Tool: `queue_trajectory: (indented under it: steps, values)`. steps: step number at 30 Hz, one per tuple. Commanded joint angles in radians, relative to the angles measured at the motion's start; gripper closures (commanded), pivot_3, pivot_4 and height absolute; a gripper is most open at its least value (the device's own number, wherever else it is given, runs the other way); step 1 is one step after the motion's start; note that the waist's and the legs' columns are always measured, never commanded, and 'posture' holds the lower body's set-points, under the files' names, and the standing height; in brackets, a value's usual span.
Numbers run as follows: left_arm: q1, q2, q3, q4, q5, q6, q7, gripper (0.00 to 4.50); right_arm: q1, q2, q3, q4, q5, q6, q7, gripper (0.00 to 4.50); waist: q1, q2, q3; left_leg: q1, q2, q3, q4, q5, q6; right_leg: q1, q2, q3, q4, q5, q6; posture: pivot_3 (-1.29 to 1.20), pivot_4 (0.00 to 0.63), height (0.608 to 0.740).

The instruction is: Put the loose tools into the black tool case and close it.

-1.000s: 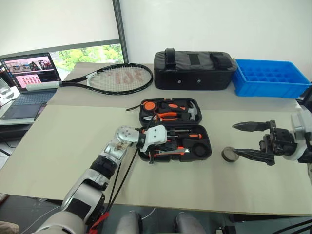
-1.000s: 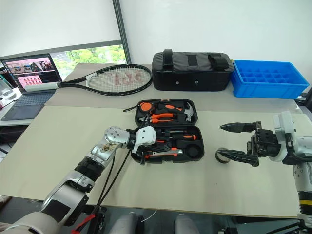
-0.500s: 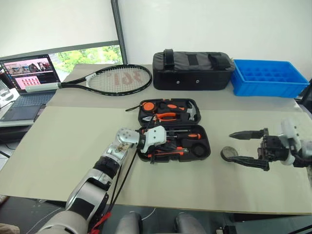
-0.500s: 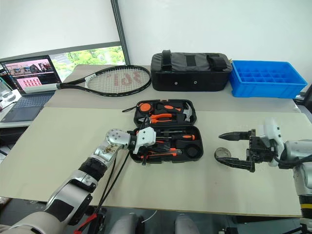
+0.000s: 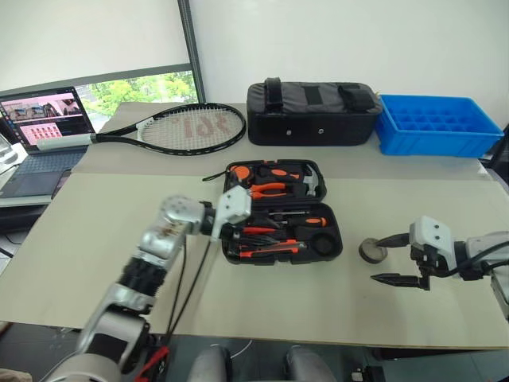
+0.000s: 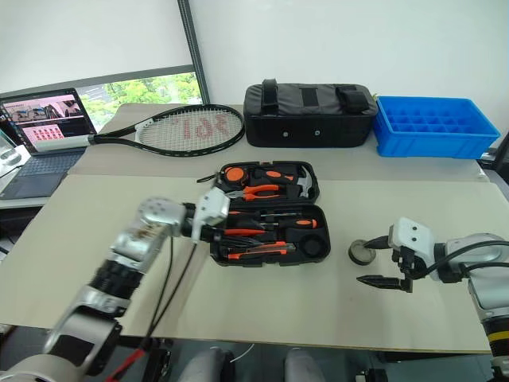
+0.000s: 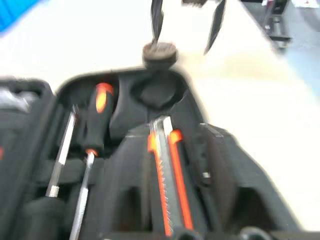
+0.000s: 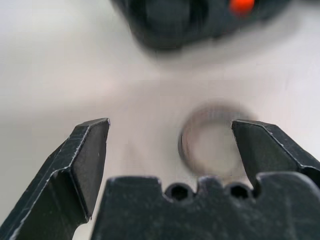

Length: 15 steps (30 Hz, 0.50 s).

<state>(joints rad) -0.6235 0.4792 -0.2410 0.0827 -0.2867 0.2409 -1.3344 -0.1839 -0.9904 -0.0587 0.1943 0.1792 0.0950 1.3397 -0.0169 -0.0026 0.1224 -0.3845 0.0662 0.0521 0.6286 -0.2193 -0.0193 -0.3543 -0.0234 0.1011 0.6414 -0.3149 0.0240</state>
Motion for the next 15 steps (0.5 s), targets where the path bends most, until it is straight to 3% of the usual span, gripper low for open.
queue_trajectory:
  steps: [1,4,5,13,15]
  values:
    - [0.011,0.069,0.022,-0.154,-0.072,0.11,-0.033,1.23,-0.038,-0.013,0.013,0.019,-0.018,-0.029,-0.003,0.26,0.001,0.0,0.0,0.0,0.0,0.0,0.0,0.0,0.0,0.0,0.0,0.0,0.0,0.0,0.0,0.0,0.15,0.708]
    - [0.014,0.121,0.03,-0.222,-0.09,0.157,-0.036,0.11,-0.061,-0.001,0.032,0.045,-0.029,-0.051,-0.008,1.16,0.002,-0.001,0.001,0.0,0.0,0.0,0.001,0.0,0.0,0.001,0.0,0.0,0.0,0.0,0.0,0.0,0.15,0.708]
    - [0.014,0.137,0.029,-0.241,-0.091,0.166,-0.036,0.0,-0.07,0.003,0.04,0.054,-0.032,-0.057,-0.009,1.47,0.002,-0.001,0.001,0.0,0.0,0.0,0.001,0.0,0.0,0.001,0.0,0.0,0.0,0.0,0.0,0.0,0.15,0.708]
    - [0.04,0.183,0.034,-0.336,-0.11,0.204,-0.015,0.0,-0.119,0.013,0.071,0.104,-0.043,-0.104,-0.001,4.21,0.002,-0.002,0.001,0.0,0.0,0.0,0.001,0.0,0.0,0.0,0.0,0.0,-0.001,0.0,0.0,0.0,0.15,0.708]
    - [0.045,0.19,0.039,-0.349,-0.12,0.215,-0.011,0.0,-0.123,0.01,0.074,0.112,-0.044,-0.116,0.001,4.47,0.002,-0.002,0.001,0.0,0.0,0.0,0.001,0.0,0.0,0.0,0.0,0.0,-0.001,0.0,0.0,0.0,0.15,0.708]
